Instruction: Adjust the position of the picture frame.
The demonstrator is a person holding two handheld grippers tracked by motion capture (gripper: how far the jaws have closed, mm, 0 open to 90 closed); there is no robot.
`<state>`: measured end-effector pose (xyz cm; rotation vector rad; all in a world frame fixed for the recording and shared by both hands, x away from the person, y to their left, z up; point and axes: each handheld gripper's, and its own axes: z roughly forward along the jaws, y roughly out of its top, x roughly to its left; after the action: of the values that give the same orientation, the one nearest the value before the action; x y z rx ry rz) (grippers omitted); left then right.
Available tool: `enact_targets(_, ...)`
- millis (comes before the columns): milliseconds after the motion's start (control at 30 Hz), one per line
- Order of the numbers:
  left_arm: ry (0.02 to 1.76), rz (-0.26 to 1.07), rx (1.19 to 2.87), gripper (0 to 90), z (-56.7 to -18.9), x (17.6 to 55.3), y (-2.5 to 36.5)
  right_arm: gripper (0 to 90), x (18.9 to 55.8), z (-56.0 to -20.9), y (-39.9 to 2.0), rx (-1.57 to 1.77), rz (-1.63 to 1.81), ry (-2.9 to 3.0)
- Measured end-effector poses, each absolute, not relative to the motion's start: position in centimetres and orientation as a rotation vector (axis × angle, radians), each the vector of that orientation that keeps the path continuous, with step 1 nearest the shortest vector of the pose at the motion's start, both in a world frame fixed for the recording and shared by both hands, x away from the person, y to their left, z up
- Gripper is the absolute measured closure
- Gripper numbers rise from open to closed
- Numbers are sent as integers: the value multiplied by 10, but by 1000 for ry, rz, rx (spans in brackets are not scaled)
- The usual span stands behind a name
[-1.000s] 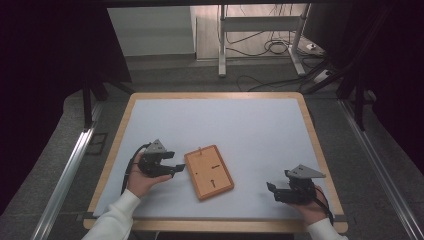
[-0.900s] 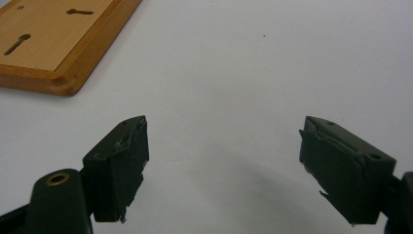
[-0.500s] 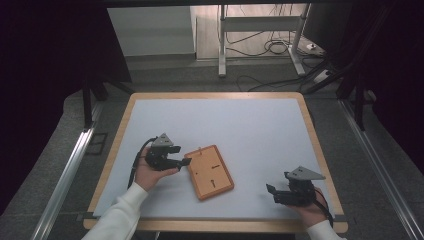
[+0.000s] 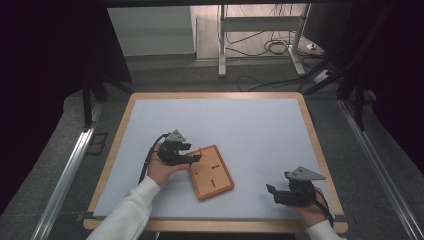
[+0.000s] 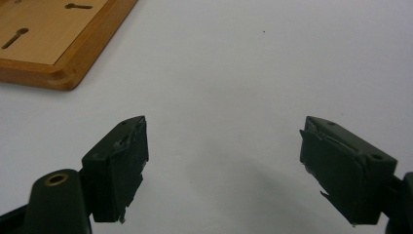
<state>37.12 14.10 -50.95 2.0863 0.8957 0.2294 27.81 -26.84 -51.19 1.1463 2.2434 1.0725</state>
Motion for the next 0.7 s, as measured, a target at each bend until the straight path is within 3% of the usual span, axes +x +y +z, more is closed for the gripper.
enact_targets(300, 890, 247, 2114, 368, -512, 381, 129, 179, 280, -514, -269, 1155, 1064, 2255)
enact_targets(700, 880, 266, 2116, 525, -523, 385, 122, 179, 280, -515, -270, 1161, 1051, 2259)
